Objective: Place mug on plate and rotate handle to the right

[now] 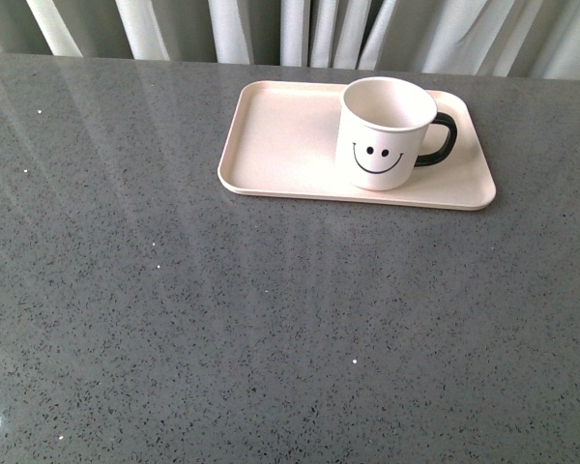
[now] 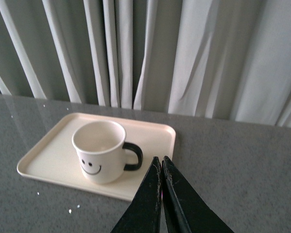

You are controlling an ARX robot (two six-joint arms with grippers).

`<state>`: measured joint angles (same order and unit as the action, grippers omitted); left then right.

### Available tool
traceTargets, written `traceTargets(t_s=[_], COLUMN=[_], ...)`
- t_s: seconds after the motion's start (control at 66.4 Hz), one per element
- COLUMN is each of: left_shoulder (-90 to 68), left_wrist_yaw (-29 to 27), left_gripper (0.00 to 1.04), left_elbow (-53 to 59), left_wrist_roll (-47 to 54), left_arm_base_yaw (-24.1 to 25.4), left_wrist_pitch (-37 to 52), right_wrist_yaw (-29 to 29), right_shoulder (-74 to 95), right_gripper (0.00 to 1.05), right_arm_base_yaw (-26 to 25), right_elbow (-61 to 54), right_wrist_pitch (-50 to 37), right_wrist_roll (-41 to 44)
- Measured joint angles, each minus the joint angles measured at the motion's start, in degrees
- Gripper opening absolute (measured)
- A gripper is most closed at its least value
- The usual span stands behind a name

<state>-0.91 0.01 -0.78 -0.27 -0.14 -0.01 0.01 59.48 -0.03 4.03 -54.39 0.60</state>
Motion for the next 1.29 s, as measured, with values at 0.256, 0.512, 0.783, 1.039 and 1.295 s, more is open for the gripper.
traceTargets(t_s=[0.256,0.512,0.783,1.039,1.295], left_shoulder=[0.00,0.00,0.00,0.00,0.00], left_wrist_yaw=[0.00,0.00,0.00,0.00,0.00], left_gripper=[0.95,0.95,0.95,0.95,0.95], left_elbow=[0.00,0.00,0.00,0.00,0.00], left_wrist_roll=[0.00,0.00,0.00,0.00,0.00], left_arm_base_yaw=[0.00,0.00,0.00,0.00,0.00], left_wrist_pitch=[0.00,0.00,0.00,0.00,0.00], right_wrist_yaw=[-0.02,0.00,0.00,0.00,0.00], right_shoulder=[-11.13,-21.99,-33.90,-40.92,-47.06], right_gripper=[0.02,0.02,0.02,0.02,0.02], right_arm_base_yaw=[0.00,0.00,0.00,0.00,0.00], right_elbow=[-2.34,-2.91,-2.95,-2.95,-2.95], right_wrist_pitch=[8.59,18.05,28.96,35.80,41.92], right_wrist_roll=[0.02,0.02,0.00,0.02,0.02])
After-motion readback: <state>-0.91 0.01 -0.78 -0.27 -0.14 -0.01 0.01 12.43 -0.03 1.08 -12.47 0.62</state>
